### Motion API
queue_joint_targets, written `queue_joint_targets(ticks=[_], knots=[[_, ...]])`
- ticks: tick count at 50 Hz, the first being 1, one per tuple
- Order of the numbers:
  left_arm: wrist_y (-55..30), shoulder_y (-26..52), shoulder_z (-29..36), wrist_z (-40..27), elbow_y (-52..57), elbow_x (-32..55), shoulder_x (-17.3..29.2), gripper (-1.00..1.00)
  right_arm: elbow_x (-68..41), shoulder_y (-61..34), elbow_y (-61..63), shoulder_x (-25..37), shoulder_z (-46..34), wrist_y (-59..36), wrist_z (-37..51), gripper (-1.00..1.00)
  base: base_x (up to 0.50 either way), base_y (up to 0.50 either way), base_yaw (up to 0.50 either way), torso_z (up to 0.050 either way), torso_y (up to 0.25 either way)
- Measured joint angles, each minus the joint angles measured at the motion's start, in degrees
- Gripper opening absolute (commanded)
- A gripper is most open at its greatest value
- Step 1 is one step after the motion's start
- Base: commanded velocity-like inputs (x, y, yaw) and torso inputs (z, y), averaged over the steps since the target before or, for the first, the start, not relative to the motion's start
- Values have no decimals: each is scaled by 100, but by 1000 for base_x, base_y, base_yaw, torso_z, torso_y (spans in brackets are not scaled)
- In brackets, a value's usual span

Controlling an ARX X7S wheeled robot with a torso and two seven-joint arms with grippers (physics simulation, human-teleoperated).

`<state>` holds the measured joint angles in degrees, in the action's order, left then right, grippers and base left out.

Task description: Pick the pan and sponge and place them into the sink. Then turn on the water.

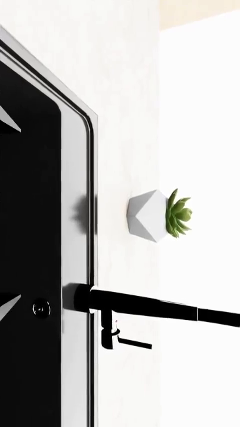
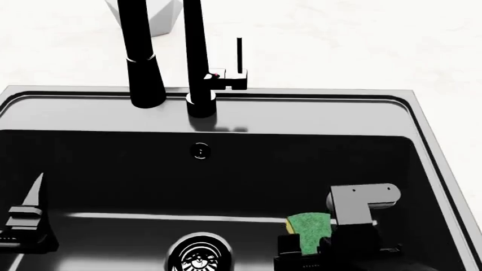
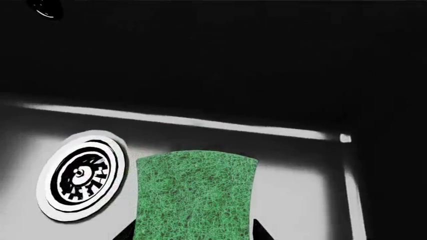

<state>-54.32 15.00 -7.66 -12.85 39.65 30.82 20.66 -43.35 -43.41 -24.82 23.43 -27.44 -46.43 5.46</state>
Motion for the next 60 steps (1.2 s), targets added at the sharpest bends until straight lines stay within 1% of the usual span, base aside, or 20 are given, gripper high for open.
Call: queue_joint_targets(ticks=[8,15,16,26,36,43,51,56,60], knots=[[5,7,22,-31,-2,5,-1,100,204,-203,-886,-235,-127,369,-338,-100,0,0,0,0,0],[22,11,51,-50,-15,3,2,100,254,-224,-1118,-314,-166,469,-413,-100,0,0,0,0,0],[26,10,54,-50,-18,4,4,100,258,-226,-1131,-318,-171,473,-417,100,0,0,0,0,0],[57,-3,70,-49,-40,19,23,100,326,-322,-1153,-309,-225,411,-456,100,0,0,0,0,0],[86,4,119,-64,-64,20,26,100,211,-341,-531,-156,-133,113,-175,100,0,0,0,0,0],[116,8,158,-78,-82,17,19,100,-60,-241,403,46,67,-307,274,100,0,0,0,0,0],[122,37,172,-100,-106,43,-1,100,-518,-32,1810,301,394,-857,931,100,0,0,0,0,0],[122,67,208,-115,-114,52,-14,100,-685,149,2785,466,574,-988,1332,100,0,0,0,0,0],[110,81,209,-119,-105,72,-2,100,-684,351,3589,648,686,-858,1488,100,0,0,0,0,0]])
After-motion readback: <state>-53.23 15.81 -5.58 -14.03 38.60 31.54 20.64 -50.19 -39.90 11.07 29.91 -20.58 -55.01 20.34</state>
